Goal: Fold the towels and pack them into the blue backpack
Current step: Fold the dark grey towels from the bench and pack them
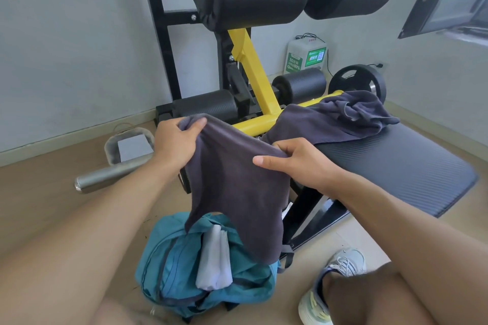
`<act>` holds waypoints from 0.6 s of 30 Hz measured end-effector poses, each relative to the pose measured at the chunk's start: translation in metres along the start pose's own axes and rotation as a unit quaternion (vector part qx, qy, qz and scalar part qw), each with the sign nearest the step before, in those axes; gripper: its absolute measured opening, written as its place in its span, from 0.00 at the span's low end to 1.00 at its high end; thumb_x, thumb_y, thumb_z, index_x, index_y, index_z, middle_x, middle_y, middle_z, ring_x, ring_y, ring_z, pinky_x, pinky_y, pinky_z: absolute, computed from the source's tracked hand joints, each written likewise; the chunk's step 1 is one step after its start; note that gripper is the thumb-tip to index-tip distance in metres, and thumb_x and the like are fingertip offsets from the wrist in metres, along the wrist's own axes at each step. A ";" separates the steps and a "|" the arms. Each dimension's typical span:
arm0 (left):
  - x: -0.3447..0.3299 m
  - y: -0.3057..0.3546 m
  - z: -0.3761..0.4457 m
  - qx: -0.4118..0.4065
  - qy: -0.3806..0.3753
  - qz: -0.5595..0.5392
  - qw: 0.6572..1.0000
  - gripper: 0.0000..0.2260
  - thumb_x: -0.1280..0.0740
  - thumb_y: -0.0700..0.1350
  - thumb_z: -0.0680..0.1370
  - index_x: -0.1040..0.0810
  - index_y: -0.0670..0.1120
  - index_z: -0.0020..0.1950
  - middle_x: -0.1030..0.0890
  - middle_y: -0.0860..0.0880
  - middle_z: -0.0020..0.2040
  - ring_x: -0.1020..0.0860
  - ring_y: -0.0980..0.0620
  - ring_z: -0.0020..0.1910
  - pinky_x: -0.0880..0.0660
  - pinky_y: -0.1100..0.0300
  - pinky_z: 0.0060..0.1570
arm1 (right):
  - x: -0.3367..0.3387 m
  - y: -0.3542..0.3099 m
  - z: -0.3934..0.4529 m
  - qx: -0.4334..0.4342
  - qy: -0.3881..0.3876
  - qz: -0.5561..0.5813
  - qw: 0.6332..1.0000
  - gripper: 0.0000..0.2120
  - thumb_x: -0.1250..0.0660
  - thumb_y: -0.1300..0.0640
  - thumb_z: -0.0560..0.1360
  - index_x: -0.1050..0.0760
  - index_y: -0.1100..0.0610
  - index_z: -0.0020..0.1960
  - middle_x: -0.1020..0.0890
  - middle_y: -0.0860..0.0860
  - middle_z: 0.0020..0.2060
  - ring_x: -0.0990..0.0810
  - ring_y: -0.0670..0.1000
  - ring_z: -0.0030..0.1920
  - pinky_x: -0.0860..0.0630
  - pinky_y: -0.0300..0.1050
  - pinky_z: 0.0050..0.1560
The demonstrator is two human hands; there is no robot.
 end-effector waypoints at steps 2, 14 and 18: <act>0.010 -0.020 0.005 0.064 0.039 -0.037 0.997 0.12 0.28 0.53 0.78 0.16 0.45 0.54 0.15 0.45 0.50 0.17 0.46 0.51 0.20 0.49 0.54 | -0.003 0.003 -0.002 -0.008 -0.043 -0.013 0.999 0.28 0.22 0.46 0.72 0.30 0.69 0.42 0.28 0.54 0.33 0.31 0.48 0.36 0.34 0.47 0.38; -0.014 0.014 -0.018 -0.066 -0.047 0.008 0.997 0.04 0.26 0.49 0.77 0.15 0.57 0.44 0.14 0.58 0.45 0.18 0.62 0.46 0.25 0.70 0.44 | 0.000 0.024 0.001 -0.094 0.027 0.075 0.992 0.12 0.23 0.52 0.72 0.17 0.56 0.52 0.12 0.52 0.45 0.13 0.52 0.49 0.17 0.56 0.57; -0.046 0.037 -0.045 -0.169 -0.146 0.066 0.973 0.09 0.28 0.47 0.80 0.14 0.52 0.59 0.16 0.59 0.55 0.20 0.64 0.55 0.32 0.81 0.49 | -0.002 0.016 0.001 -0.080 0.070 0.075 0.992 0.09 0.25 0.51 0.75 0.19 0.55 0.49 0.13 0.55 0.44 0.15 0.51 0.46 0.19 0.57 0.56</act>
Point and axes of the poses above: each hand's wrist, its own z-axis towards the middle knuckle, its own x-axis out of the back of the hand, y = z × x, the point moved 7 cm from there along z, towards the middle knuckle
